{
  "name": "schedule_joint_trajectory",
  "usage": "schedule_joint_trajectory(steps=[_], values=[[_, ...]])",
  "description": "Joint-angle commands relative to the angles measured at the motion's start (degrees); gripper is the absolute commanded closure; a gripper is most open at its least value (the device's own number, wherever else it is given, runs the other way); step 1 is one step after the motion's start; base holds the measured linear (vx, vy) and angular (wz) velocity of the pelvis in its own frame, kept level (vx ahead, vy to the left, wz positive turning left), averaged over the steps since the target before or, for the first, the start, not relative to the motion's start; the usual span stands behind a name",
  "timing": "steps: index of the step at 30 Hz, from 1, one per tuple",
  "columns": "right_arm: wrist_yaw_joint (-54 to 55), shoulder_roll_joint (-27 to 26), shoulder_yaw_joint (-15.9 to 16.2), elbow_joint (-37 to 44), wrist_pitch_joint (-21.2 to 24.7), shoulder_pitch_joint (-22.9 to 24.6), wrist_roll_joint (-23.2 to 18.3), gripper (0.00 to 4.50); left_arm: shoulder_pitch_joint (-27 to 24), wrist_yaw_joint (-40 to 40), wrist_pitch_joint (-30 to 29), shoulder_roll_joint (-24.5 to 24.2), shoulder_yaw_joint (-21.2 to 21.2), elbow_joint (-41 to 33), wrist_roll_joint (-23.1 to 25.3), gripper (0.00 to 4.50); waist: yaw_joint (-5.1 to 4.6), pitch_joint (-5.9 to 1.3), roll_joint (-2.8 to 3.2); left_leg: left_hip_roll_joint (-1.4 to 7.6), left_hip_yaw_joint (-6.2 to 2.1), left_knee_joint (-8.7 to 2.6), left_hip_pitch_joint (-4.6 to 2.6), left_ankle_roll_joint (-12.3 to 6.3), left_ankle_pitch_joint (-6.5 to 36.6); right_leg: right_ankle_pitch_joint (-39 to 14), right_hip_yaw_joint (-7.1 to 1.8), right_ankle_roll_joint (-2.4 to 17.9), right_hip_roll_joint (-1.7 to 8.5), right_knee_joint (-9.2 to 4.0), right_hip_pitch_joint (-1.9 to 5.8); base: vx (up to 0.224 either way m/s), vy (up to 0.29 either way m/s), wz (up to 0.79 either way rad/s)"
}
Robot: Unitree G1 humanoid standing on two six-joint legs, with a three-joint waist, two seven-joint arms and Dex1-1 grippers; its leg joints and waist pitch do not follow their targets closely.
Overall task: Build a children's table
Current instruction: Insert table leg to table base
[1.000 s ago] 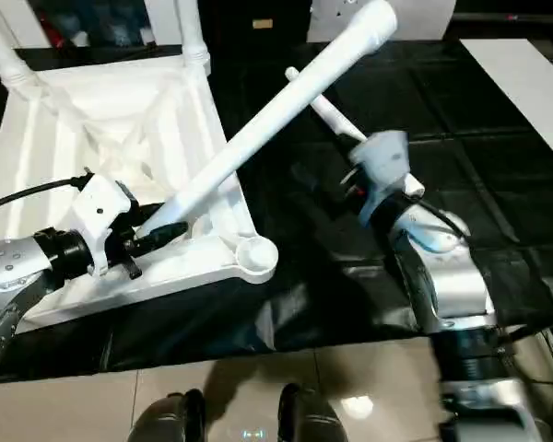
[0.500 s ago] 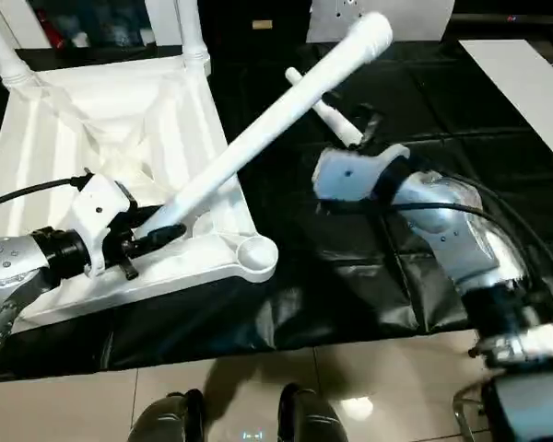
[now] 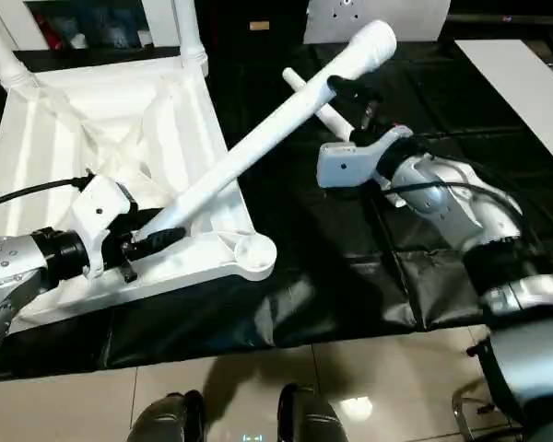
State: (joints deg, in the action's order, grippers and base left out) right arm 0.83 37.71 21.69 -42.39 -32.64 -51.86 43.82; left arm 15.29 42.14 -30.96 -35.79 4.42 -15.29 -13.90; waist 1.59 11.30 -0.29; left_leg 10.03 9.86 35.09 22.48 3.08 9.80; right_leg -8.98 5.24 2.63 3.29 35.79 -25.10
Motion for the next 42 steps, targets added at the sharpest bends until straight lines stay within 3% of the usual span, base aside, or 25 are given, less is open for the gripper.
schedule_joint_trajectory(steps=[1,5,6,15,24,31,42], values=[[1.1,0.3,1.0,-2.0,-0.2,-0.9,1.5,0.0,-0.4,1.1,-0.2,-0.8,0.2,-2.5,-0.9,3.13,-0.31,-5.92,-0.89,1.84,-0.37,-2.68,-0.56,-4.59,9.4,-18.5,-3.76,9.3,4.02,-4.0,4.0,0.0,0.0,0.0],[3.0,-0.2,2.2,-5.9,-1.1,-2.7,2.7,0.0,-0.4,2.1,-0.7,-1.5,0.6,-3.1,-1.2,3.13,-0.39,-5.94,-0.91,1.85,-0.42,-2.56,-0.59,-3.89,10.8,-20.6,-3.69,8.7,4.0,-4.05,3.8,0.0,0.0,0.0],[4.2,-0.6,2.6,-8.0,-1.5,-3.5,3.2,0.28,-0.5,2.4,-0.9,-1.9,0.7,-3.4,-1.2,3.13,-0.37,-5.93,-0.95,1.86,-0.41,-2.52,-0.62,-3.72,11.2,-21.0,-3.74,8.4,4.04,-4.1,3.81,0.0,0.0,0.0],[7.6,-1.5,5.1,-13.3,-2.4,-5.9,5.8,0.98,-0.6,3.5,-1.6,-2.8,0.3,-4.2,-1.5,3.13,-0.85,-5.89,-1.13,1.73,-0.48,-2.41,-0.39,-3.28,11.7,-21.0,-3.72,7.8,3.95,-3.96,3.72,0.0,0.0,0.0],[9.4,-2.3,6.9,-18.0,-4.0,-7.0,6.7,1.8,0.1,4.1,-2.2,-3.5,-0.6,-4.7,-1.6,3.13,-1.37,-6.26,-1.01,1.74,-0.41,-2.14,0.14,-4.97,8.6,-14.3,-3.78,10.6,3.86,-3.1,3.95,0.0,0.0,0.0],[10.2,-2.4,7.4,-18.8,-5.2,-6.9,6.4,2.42,0.3,4.4,-2.1,-3.8,-0.8,-4.8,-1.6,3.13,-1.39,-5.91,-0.98,1.82,-0.43,-2.19,-0.12,-4.48,10.3,-17.0,-3.75,10.1,3.94,-3.4,3.72,0.0,0.0,0.0],[11.0,-2.4,8.0,-20.6,-5.7,-7.2,6.4,2.52,0.4,4.8,-0.3,-4.4,-2.0,-4.2,-1.5,3.14,-1.39,-5.79,-0.88,1.8,-0.47,-2.23,-0.09,-4.14,10.9,-17.2,-3.76,10.0,3.89,-3.41,3.67,0.0,0.0,0.0]])
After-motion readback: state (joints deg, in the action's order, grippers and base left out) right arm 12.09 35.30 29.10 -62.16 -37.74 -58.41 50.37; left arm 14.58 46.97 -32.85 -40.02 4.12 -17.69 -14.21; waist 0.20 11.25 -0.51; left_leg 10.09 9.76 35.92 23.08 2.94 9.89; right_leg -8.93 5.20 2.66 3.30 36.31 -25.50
